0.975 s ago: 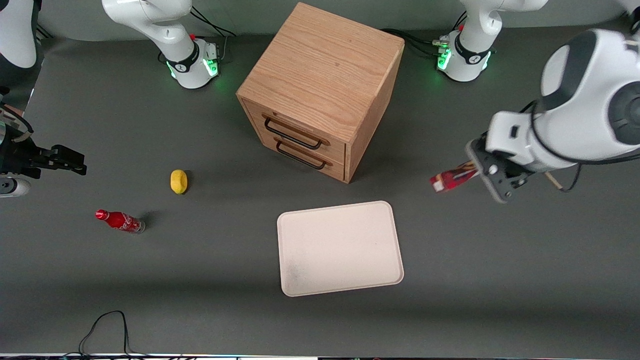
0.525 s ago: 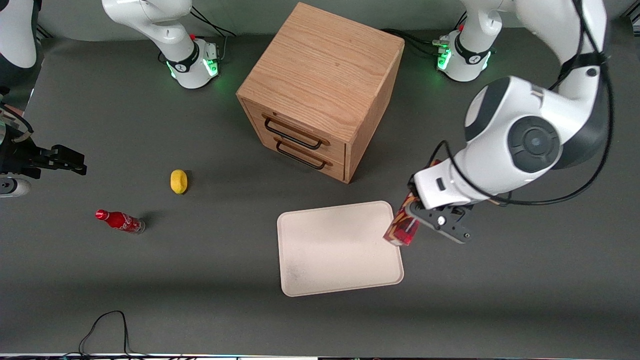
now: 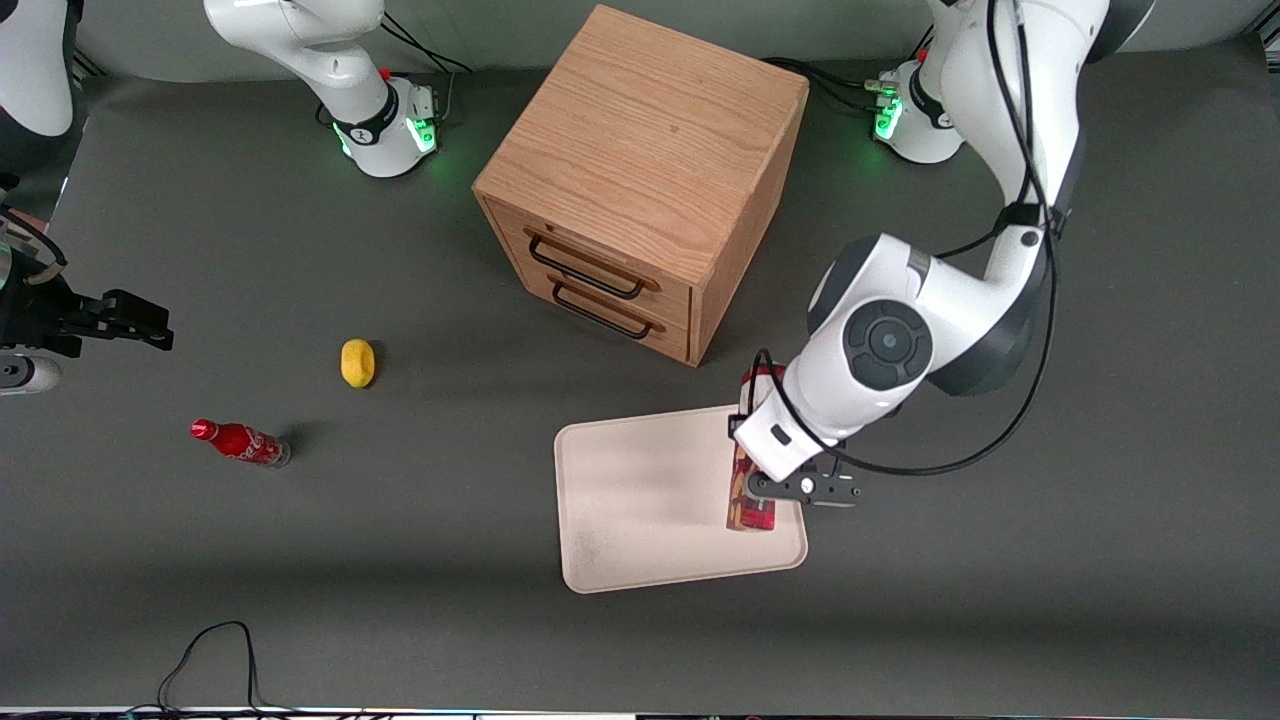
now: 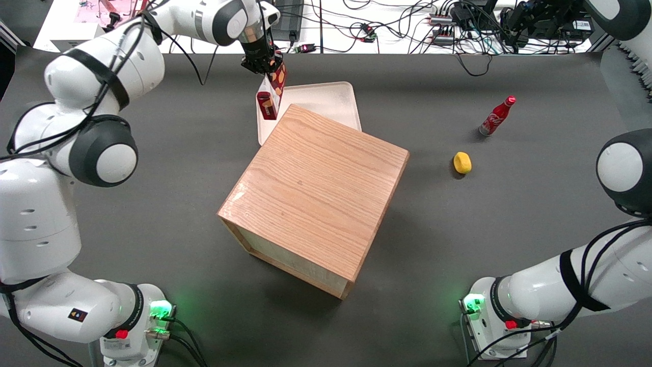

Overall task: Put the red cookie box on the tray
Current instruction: 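Carry the cookie box over the cream tray with the left gripper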

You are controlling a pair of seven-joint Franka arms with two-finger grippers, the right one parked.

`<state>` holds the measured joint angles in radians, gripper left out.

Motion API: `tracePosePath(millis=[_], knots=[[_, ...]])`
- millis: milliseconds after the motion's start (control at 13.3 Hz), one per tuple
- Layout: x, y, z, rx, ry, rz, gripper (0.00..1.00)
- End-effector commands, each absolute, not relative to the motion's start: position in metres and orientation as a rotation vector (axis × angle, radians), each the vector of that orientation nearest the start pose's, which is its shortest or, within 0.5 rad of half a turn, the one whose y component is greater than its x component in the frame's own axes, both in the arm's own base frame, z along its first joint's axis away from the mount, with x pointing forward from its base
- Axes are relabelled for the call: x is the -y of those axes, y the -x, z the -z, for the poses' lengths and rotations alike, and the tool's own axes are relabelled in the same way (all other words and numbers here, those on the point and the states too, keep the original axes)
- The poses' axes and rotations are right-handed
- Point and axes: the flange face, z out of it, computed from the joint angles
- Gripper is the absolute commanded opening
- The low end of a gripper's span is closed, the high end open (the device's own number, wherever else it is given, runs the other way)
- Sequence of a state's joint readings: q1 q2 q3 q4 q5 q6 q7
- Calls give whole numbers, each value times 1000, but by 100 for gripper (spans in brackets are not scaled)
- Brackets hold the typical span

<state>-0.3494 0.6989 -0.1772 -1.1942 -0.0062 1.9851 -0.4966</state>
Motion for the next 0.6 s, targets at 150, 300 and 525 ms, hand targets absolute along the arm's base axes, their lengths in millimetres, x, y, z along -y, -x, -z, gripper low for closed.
tracePosePath(millis=[150,300,525], knots=[[338,-697,-345,465,3190,182,0],[340,-698,-332,456,3160,204,0],[345,-695,-309,416,3143,207,0]])
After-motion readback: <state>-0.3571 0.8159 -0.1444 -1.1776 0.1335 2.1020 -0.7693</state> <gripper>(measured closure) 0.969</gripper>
